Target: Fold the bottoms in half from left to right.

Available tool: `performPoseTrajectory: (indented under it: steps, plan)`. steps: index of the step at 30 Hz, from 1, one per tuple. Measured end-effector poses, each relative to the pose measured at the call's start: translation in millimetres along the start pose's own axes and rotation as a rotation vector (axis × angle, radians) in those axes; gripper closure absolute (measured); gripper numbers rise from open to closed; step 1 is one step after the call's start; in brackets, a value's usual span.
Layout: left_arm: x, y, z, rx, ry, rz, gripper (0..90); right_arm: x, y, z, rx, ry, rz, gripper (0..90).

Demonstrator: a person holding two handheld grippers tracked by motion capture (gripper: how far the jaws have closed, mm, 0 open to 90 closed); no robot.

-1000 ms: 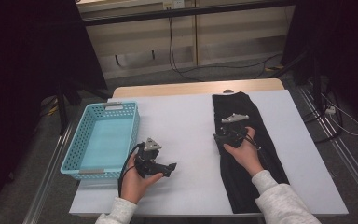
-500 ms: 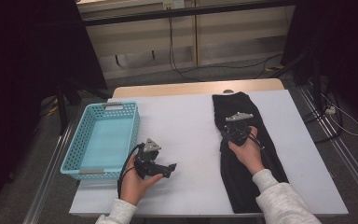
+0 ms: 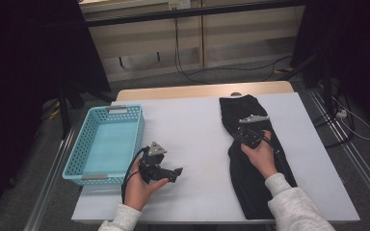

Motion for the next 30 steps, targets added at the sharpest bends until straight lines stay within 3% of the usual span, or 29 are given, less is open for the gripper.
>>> performPoseTrajectory:
  steps: [8,11,17,18,20,25,29,30]
  plan:
    - [0.6,1.7,-1.5,0.007,0.000,0.001,8.9,-0.1,-15.0,-1.5,-0.042,0.005,-0.052,84.0]
    - [2.5,1.8,-0.8,0.006,-0.002,0.001,8.9,3.6,-32.2,-0.4,-0.108,-0.006,-0.073,84.0]
    - [1.9,1.3,-1.8,0.001,-0.001,0.002,8.9,4.6,-50.4,0.0,-0.136,-0.007,-0.121,84.0]
    - [2.7,0.5,-1.2,0.006,-0.003,-0.004,8.9,4.7,-59.6,0.8,-0.131,-0.006,-0.164,84.0]
    - [3.2,0.9,-0.9,0.002,-0.006,-0.001,8.9,4.5,-64.4,1.5,-0.136,-0.007,-0.180,84.0]
    - [5.4,1.4,-2.2,-0.011,-0.003,-0.006,8.8,1.1,-105.2,7.1,-0.233,-0.017,-0.275,83.9]
    - [4.5,-2.4,-3.4,-0.031,-0.002,-0.018,8.8,-4.0,-136.0,12.9,-0.275,-0.032,-0.370,82.7]
    - [4.5,-2.4,-3.4,-0.031,-0.002,-0.018,8.9,-4.0,-136.0,12.9,-0.275,-0.032,-0.370,82.7]
Point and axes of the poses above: each handheld gripper's, and its own axes: x roughly forward along the jaws, z roughly out of its underside, y roughly to its right, the point moved 9 cm from there along x, roughly forward along the jaws, and after that the axes turned 1 degree about y, right-handed, at the moved point
